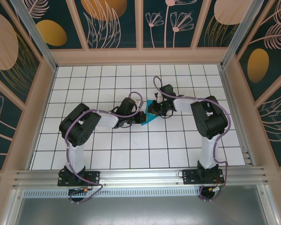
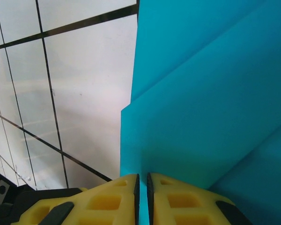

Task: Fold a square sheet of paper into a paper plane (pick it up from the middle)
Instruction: Fourth fold the wing at the center of the table.

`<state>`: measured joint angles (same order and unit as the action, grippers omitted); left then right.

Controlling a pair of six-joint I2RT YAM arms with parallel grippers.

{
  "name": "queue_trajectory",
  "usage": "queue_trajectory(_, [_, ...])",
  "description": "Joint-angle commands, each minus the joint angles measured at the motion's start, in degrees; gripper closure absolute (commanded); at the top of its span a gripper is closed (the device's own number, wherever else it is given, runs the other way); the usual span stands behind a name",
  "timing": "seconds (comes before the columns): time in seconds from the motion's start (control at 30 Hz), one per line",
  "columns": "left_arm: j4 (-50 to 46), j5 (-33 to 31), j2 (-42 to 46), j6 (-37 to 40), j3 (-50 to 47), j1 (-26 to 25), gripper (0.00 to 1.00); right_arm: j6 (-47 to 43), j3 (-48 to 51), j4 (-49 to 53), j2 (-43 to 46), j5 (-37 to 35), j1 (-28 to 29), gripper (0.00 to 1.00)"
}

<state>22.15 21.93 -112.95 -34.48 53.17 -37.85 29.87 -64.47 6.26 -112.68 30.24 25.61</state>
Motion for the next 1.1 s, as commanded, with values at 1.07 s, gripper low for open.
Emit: queue_trajectory(1.07, [0.72, -0.84, 11.44, -0.27, -7.47, 0.13, 0.97, 8.85, 8.03, -2.85, 2.6, -2.03, 4.1, 0.88])
